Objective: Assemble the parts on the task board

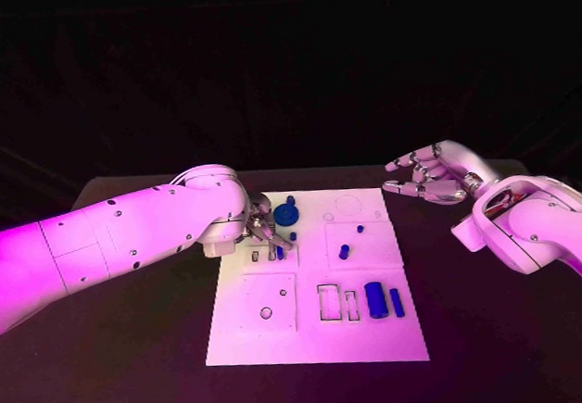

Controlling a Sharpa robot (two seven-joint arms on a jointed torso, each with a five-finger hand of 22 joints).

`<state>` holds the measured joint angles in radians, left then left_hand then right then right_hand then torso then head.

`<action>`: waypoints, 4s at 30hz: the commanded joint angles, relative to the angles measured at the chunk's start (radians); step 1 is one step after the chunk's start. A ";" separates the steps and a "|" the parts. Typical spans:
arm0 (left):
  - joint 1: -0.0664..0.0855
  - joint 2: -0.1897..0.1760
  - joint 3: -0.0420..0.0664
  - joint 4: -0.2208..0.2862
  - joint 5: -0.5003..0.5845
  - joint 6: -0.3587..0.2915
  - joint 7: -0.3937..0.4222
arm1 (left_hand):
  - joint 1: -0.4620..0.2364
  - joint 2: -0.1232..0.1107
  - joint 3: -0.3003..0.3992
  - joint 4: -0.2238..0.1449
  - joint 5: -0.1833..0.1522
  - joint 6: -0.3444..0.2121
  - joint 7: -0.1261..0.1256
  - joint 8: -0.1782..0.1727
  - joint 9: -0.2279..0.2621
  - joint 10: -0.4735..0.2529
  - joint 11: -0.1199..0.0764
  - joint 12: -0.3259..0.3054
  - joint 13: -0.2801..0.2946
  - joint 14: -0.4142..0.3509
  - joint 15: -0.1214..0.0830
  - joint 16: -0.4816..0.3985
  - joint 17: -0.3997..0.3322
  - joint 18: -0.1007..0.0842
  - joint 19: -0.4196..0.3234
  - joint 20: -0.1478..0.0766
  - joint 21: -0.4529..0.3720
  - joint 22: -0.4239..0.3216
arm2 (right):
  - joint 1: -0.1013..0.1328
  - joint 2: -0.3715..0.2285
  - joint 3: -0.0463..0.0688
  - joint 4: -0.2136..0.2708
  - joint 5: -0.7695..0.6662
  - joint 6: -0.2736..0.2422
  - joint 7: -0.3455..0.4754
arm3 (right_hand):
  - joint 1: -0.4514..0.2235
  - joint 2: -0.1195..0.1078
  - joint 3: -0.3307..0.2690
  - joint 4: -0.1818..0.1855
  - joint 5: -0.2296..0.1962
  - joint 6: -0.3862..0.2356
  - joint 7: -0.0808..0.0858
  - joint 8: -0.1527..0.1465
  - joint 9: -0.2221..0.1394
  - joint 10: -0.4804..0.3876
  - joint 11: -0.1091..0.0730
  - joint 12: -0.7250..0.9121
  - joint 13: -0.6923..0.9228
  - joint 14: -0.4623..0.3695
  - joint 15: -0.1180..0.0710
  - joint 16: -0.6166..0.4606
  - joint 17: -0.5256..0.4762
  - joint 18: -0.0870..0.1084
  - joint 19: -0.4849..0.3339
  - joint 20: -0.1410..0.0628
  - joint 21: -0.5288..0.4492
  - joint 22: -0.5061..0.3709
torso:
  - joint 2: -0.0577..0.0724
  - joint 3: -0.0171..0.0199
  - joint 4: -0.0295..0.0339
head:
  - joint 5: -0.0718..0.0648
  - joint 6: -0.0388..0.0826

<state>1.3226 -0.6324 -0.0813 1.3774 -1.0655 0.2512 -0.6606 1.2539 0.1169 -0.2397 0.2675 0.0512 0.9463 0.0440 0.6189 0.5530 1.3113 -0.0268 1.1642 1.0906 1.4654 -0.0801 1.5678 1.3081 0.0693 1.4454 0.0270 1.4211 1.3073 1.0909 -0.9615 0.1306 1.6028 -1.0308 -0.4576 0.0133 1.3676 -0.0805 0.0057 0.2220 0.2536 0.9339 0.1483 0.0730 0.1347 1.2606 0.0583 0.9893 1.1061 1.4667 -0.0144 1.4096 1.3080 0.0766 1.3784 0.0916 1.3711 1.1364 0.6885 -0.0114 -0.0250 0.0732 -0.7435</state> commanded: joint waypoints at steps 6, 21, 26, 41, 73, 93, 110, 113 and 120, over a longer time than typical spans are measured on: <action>-0.001 0.006 0.000 -0.002 0.007 0.024 -0.003 | 0.014 0.000 0.012 0.001 -0.001 -0.006 0.001 0.004 0.003 0.003 0.003 0.002 0.001 0.105 -0.001 0.003 0.263 -0.014 0.002 0.003 0.006 0.008 | -0.002 0.007 0.000 -0.004 -0.006 0.016 0.000 | 0.006 0.002 0.001 -0.005 0.006 0.007 0.000 0.000 0.001 0.007 0.001 0.002 -0.001 0.053 -0.004 -0.004 0.045 0.008 0.000 -0.005 -0.007 -0.001 | 0.000 0.0000 0.0001 | 0.000 -0.001; -0.003 0.011 0.000 -0.010 0.007 0.040 -0.006 | 0.052 0.006 0.065 -0.008 0.000 -0.014 -0.001 0.003 0.016 0.002 0.001 0.001 0.003 0.105 -0.002 0.003 0.263 -0.013 0.001 0.002 0.005 0.009 | -0.004 0.010 0.000 -0.005 -0.006 0.025 -0.003 | 0.006 0.002 0.000 -0.006 0.008 0.007 0.000 0.000 0.001 0.006 0.001 0.001 -0.002 0.053 -0.004 -0.005 0.044 0.008 -0.001 -0.006 -0.008 -0.003 | 0.000 0.0002 0.0009 | 0.000 -0.006; -0.004 0.014 0.000 -0.014 0.007 0.041 -0.006 | 0.074 0.007 0.093 -0.016 0.000 -0.017 -0.003 0.001 0.020 0.000 0.000 -0.001 0.002 0.105 -0.004 0.003 0.263 -0.013 0.000 0.001 0.006 0.011 | -0.004 0.010 0.000 -0.005 -0.006 0.025 -0.003 | 0.006 0.002 0.000 -0.006 0.008 0.007 0.000 0.000 0.001 0.006 0.001 0.001 -0.002 0.053 -0.004 -0.005 0.044 0.008 -0.001 -0.006 -0.008 -0.003 | 0.000 0.0004 0.0008 | -0.001 -0.007; -0.008 0.004 0.000 -0.004 0.060 0.020 -0.001 | 0.255 -0.060 0.401 -0.130 0.045 -0.047 0.006 -0.067 0.006 -0.023 0.002 -0.052 -0.030 0.105 0.001 0.003 0.263 -0.012 -0.004 -0.002 0.002 0.012 | -0.004 0.011 0.000 -0.005 -0.006 0.028 -0.002 | 0.005 0.003 -0.001 -0.006 0.009 0.007 0.000 0.000 0.001 0.006 0.001 0.001 -0.002 0.053 -0.004 -0.005 0.044 0.008 -0.001 -0.006 -0.008 -0.003 | 0.000 0.0006 0.0021 | -0.002 -0.010; -0.053 -0.171 0.008 0.170 0.018 -0.336 0.042 | 0.021 -0.259 0.913 -0.182 0.033 -0.035 0.006 -0.036 0.090 0.011 0.004 -0.047 -0.023 0.105 0.000 0.003 0.263 -0.015 0.006 0.005 0.008 0.036 | -0.005 0.010 0.000 -0.009 0.003 0.043 0.009 | 0.005 0.005 -0.001 -0.006 0.010 0.008 0.000 0.000 0.002 0.007 0.001 0.002 -0.002 0.053 -0.004 -0.006 0.043 0.009 -0.001 -0.006 -0.009 -0.005 | 0.000 0.0058 0.0047 | 0.009 -0.013; -0.086 -0.151 0.008 0.183 -0.072 -0.372 0.034 | 0.011 -0.262 0.916 -0.179 0.032 -0.033 0.004 -0.035 0.093 0.011 0.004 -0.047 -0.023 0.105 0.000 0.003 0.263 -0.015 0.006 0.005 0.007 0.035 | -0.005 0.010 0.000 -0.007 0.003 0.047 0.012 | 0.005 0.005 -0.001 -0.006 0.010 0.008 0.000 0.000 0.002 0.007 0.001 0.002 -0.002 0.053 -0.004 -0.006 0.043 0.009 -0.001 -0.006 -0.009 -0.005 | 0.000 0.0033 0.0062 | 0.008 -0.016; -0.086 -0.110 0.008 0.132 -0.042 -0.278 0.024 | 0.009 -0.262 0.917 -0.178 0.031 -0.034 0.004 -0.034 0.094 0.011 0.003 -0.046 -0.022 0.105 0.000 0.003 0.263 -0.015 0.006 0.005 0.006 0.034 | -0.005 0.016 0.000 -0.009 0.010 0.052 0.010 | 0.004 0.008 -0.002 -0.005 0.009 0.009 0.000 0.000 0.002 0.006 0.001 0.002 -0.003 0.053 -0.004 -0.007 0.042 0.009 -0.001 -0.006 -0.010 -0.005 | 0.000 0.0039 0.0070 | 0.007 -0.025; -0.086 -0.108 0.008 0.131 -0.050 -0.266 0.023 | 0.010 -0.262 0.918 -0.180 0.031 -0.034 0.004 -0.034 0.094 0.011 0.003 -0.045 -0.020 0.105 0.000 0.003 0.263 -0.015 0.005 0.005 0.006 0.033 | -0.005 0.016 0.000 -0.009 0.011 0.053 0.010 | 0.004 0.008 -0.002 -0.005 0.009 0.009 0.000 0.000 0.002 0.006 0.001 0.002 -0.003 0.053 -0.004 -0.007 0.042 0.009 -0.001 -0.006 -0.010 -0.005 | 0.000 0.0038 0.0068 | 0.008 -0.028; -0.086 -0.112 0.008 0.135 -0.064 -0.243 0.017 | 0.010 -0.264 0.919 -0.182 0.031 -0.035 0.003 -0.034 0.095 0.013 0.003 -0.042 -0.017 0.105 0.000 0.003 0.263 -0.015 0.005 0.005 0.005 0.032 | -0.005 0.015 0.000 -0.010 0.012 0.054 0.010 | 0.004 0.008 -0.002 -0.005 0.009 0.009 0.000 0.000 0.002 0.006 0.001 0.002 -0.003 0.053 -0.004 -0.007 0.042 0.009 -0.001 -0.006 -0.010 -0.005 | 0.000 0.0038 0.0069 | 0.008 -0.031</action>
<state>1.2381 -0.7439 -0.0718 1.5108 -1.1157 -0.0359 -0.6355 1.2612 -0.1565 0.5497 0.2093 0.0794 0.9103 0.0560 0.5796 0.6468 1.3176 -0.0256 1.1187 1.0721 1.4654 -0.0800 1.5678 1.3078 0.0697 1.4453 0.0342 1.4252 1.3074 1.0864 -0.9468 0.1302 1.5930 -1.0196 -0.4174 0.0149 1.3676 -0.0805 0.0057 0.2220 0.2591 0.9339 0.1483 0.0730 0.1357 1.2606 0.0583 0.9893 1.1039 1.4666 -0.0144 1.4042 1.3077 0.0767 1.3784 0.0916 1.3663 1.1319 0.6887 -0.0077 -0.0180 0.0816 -0.7735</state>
